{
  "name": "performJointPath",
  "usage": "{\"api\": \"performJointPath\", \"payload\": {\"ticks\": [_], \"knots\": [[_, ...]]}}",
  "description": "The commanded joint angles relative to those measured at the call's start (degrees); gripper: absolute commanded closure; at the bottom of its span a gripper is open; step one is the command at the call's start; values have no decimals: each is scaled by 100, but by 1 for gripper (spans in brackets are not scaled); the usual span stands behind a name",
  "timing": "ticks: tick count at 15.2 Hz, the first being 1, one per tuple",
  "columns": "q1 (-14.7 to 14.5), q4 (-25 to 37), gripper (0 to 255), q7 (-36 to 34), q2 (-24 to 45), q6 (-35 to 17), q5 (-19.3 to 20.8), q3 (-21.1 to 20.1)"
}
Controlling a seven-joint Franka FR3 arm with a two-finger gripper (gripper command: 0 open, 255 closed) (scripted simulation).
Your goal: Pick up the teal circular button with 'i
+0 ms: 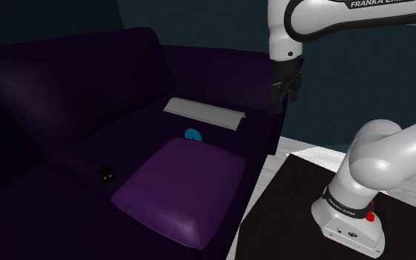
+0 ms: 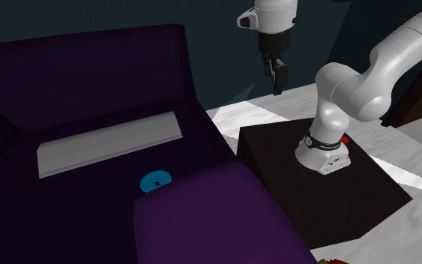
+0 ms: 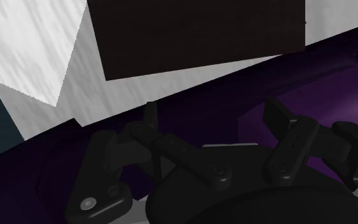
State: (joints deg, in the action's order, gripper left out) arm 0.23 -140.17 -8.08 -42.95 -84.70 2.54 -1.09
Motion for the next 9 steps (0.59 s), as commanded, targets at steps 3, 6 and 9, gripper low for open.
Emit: {"api": "performJointPath", "payload": {"ticks": [3,6,9], "knots": [[-31,78,0,71,404,-358,8,10],[-78,254,0,175,1029,-856,17,19],[-120,498,0,280,1669,-1301,20,16]]}}
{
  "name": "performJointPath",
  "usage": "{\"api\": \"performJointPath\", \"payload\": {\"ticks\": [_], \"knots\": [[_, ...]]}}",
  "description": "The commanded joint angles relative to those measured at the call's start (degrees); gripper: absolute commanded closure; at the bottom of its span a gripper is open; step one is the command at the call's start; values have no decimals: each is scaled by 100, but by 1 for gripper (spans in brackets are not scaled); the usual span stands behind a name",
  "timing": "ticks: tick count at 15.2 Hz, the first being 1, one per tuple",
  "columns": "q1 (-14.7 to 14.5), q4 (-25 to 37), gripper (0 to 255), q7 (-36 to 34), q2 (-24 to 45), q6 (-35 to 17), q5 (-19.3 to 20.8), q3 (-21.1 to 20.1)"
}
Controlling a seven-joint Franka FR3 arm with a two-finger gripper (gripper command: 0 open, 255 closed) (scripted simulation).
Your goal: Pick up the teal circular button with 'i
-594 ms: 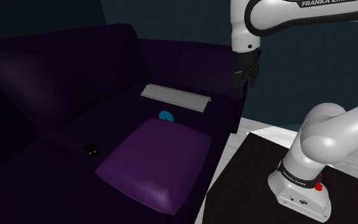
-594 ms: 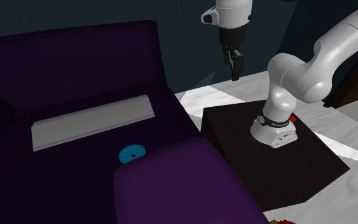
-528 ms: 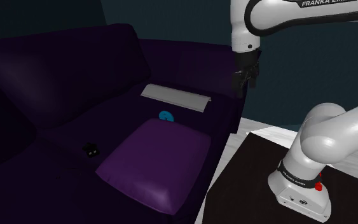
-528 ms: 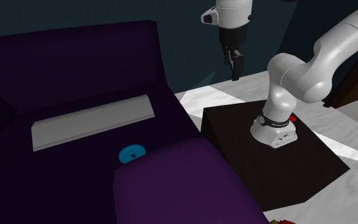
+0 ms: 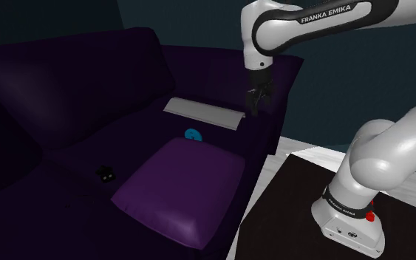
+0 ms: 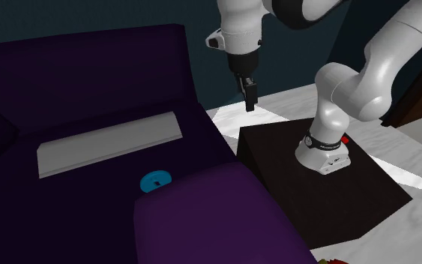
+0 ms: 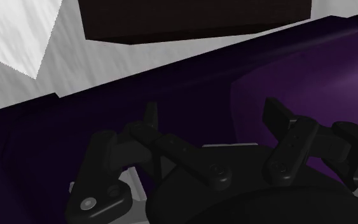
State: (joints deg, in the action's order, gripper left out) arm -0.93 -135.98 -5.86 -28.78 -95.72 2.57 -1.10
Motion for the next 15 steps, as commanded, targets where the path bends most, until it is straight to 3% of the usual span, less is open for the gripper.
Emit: {"api": "performJointPath", "payload": {"ticks": [1,8,15], "knots": [[-17,176,0,92,467,-334,18,14],[-108,1045,0,322,1975,-1085,20,-30],[-197,2248,0,530,3471,-1490,41,-112]]}}
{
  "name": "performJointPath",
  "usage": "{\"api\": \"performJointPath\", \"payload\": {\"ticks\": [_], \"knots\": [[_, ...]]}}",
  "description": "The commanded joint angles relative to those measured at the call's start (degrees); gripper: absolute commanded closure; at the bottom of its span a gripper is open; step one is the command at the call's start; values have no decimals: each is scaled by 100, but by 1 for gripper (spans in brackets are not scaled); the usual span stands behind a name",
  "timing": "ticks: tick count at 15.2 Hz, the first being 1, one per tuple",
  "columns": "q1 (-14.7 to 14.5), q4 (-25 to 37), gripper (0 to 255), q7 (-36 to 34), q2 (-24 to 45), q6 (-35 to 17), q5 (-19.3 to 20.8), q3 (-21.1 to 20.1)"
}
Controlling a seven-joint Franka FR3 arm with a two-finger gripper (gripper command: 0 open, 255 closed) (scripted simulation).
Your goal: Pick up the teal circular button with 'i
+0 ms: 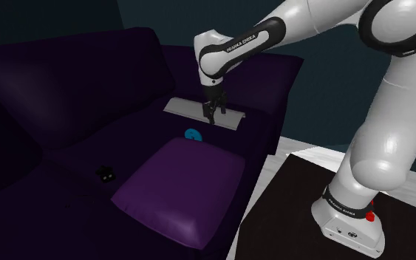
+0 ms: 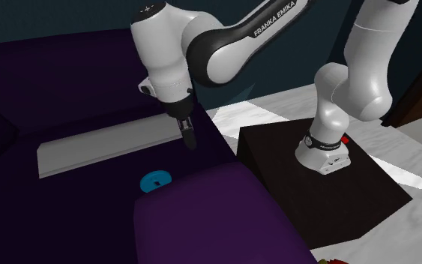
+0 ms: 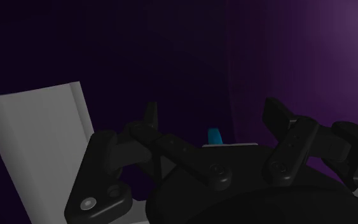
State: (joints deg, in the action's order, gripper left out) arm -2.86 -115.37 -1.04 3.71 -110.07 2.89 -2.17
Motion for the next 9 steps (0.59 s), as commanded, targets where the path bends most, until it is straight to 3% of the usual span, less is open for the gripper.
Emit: {"api": "performJointPath", "payload": {"ticks": [1,9], "knots": [[-17,388,0,75,436,-84,15,-18],[-154,2307,0,288,2200,-52,96,-128]]}}
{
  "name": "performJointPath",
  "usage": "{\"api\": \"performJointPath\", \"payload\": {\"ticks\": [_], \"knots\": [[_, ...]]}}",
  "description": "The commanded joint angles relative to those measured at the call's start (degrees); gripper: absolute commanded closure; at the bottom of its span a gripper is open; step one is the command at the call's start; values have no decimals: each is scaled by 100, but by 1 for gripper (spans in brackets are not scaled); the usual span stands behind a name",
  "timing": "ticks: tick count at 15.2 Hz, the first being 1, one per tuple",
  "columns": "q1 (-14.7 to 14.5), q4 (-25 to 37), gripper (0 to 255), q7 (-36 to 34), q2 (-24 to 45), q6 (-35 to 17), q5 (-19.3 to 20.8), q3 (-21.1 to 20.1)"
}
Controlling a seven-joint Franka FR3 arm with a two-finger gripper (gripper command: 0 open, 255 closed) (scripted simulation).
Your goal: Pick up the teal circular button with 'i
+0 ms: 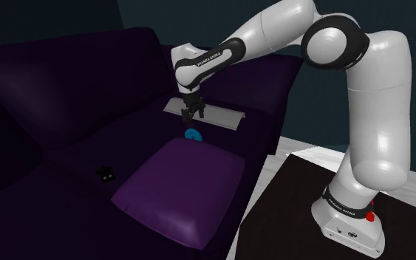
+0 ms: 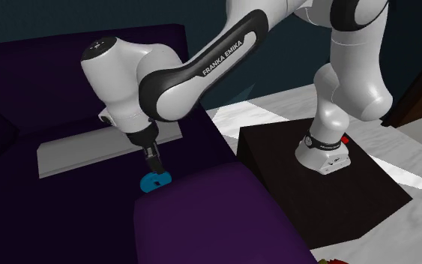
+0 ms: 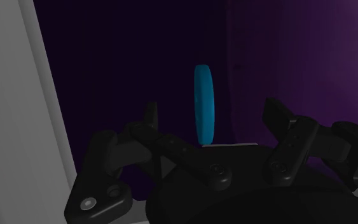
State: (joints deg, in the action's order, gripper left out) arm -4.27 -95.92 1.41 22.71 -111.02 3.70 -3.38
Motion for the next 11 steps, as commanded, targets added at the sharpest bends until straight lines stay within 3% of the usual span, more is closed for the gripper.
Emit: {"api": "performJointPath", "payload": {"ticks": [1,11], "knots": [[-36,652,0,69,533,84,29,-21],[-49,551,0,55,871,-361,57,-14]]}}
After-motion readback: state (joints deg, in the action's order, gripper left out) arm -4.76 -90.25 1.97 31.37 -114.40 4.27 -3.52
